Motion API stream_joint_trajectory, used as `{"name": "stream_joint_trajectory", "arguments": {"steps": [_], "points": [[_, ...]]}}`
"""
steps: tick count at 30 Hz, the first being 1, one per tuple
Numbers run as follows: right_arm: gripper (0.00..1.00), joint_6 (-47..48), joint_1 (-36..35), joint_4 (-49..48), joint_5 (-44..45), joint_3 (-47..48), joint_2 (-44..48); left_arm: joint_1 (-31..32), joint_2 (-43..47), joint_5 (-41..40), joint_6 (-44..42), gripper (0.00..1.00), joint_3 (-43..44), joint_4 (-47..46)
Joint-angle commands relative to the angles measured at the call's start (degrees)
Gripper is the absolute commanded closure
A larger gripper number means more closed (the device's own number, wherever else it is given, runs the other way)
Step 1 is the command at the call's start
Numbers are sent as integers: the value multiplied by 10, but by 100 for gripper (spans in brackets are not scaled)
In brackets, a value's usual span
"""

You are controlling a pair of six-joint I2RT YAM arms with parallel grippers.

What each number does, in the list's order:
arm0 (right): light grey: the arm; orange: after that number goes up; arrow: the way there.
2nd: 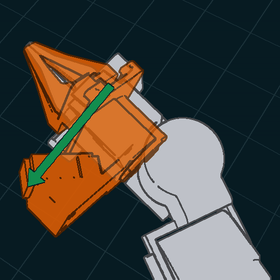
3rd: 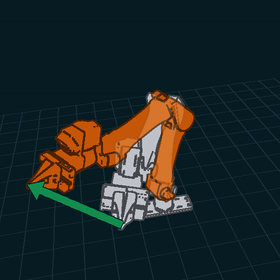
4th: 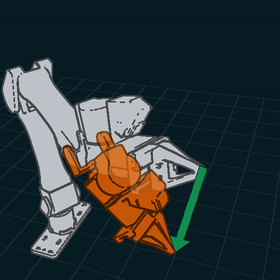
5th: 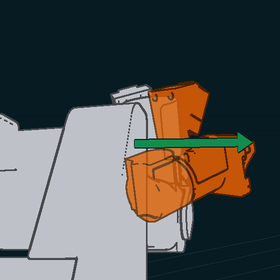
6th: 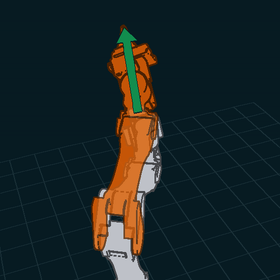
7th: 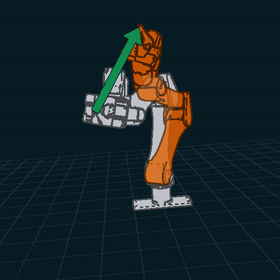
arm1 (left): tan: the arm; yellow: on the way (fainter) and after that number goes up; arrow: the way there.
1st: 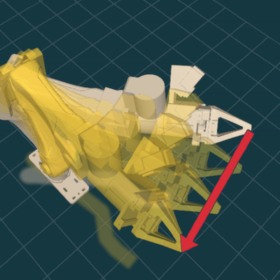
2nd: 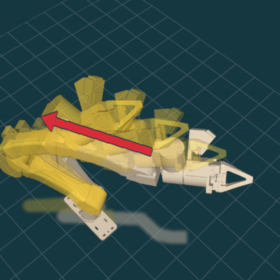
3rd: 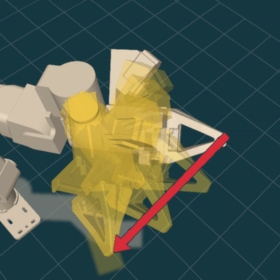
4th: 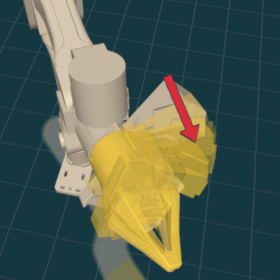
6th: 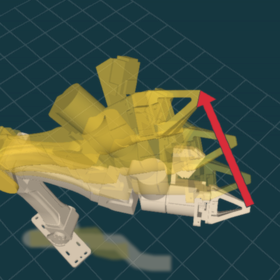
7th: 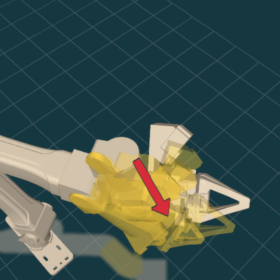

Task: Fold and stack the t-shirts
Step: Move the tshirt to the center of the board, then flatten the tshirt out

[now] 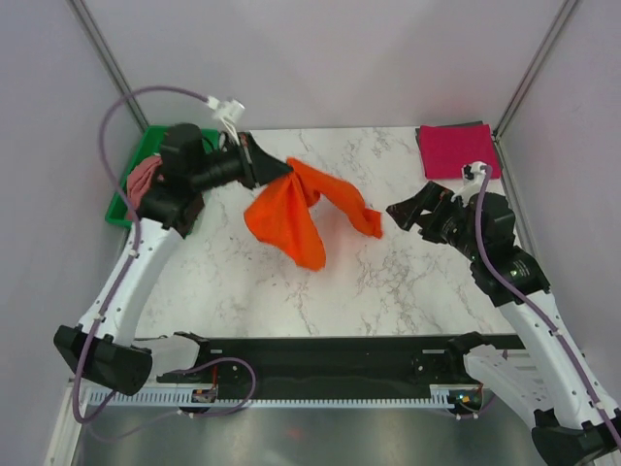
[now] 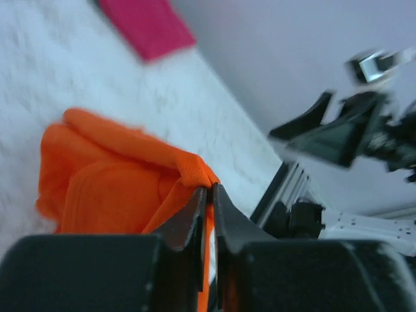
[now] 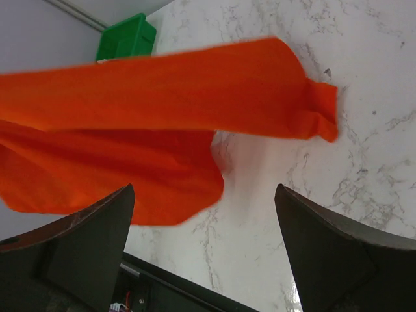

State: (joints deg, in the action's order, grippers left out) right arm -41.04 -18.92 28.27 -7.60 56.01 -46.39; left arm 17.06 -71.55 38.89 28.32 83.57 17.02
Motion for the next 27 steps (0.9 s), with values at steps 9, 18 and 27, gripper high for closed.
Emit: {"name": "stream_joint_trajectory", "arguments": {"steps": [9, 18, 27], "points": [[4, 29, -2, 16, 112, -61, -103, 45, 136, -176, -21, 46, -387, 28], [13, 154, 6, -54, 167, 39, -350, 46, 63, -147, 17, 36, -417, 24], [20, 213, 33, -45, 168, 215, -597, 52, 41, -151, 17, 35, -471, 23]]}}
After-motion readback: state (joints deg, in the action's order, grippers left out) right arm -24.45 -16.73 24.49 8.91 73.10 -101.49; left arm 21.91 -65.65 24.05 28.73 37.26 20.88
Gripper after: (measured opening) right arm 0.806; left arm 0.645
